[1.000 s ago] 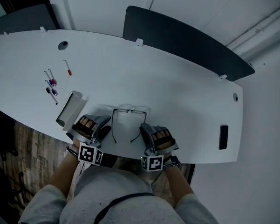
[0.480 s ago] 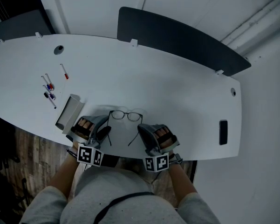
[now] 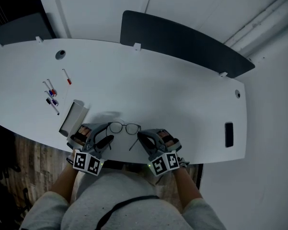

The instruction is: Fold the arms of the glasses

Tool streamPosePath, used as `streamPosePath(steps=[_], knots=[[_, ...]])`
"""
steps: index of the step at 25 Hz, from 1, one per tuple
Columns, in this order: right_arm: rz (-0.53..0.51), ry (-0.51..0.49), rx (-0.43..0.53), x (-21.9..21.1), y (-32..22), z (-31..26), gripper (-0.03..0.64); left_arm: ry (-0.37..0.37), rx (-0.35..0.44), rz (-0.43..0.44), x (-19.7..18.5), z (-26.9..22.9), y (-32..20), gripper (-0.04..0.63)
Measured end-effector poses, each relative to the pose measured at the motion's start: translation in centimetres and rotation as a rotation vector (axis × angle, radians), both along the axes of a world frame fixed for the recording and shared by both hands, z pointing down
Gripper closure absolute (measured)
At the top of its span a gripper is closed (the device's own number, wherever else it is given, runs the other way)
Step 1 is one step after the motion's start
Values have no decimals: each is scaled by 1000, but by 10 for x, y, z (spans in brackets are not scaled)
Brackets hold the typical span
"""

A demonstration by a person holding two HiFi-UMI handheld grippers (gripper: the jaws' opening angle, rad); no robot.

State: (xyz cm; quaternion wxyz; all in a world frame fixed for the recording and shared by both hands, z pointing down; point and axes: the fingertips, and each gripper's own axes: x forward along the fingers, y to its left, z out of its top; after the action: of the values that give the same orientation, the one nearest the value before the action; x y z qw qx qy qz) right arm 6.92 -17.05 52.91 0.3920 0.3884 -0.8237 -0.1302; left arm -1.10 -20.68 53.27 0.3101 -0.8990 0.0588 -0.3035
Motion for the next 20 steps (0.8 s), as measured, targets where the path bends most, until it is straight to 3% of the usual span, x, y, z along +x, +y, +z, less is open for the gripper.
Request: streamPosePath(steps=[4, 9, 11, 13, 20], knots=[[-24, -94, -95, -12, -5, 2, 580, 76, -99, -7, -6, -8, -2, 318], [-32, -134, -184, -18, -9, 4, 580, 152, -180, -11, -14, -16, -3, 319], [-21, -146, -205, -19, -9, 5, 580, 171, -207, -24, -18, -18, -3, 356], [-16, -152, -221, -20, -9, 5, 580, 192, -224, -48, -24, -21, -6, 460], [49, -201, -216, -19, -12, 3, 579, 257, -276, -125, -32, -24, -13, 554]])
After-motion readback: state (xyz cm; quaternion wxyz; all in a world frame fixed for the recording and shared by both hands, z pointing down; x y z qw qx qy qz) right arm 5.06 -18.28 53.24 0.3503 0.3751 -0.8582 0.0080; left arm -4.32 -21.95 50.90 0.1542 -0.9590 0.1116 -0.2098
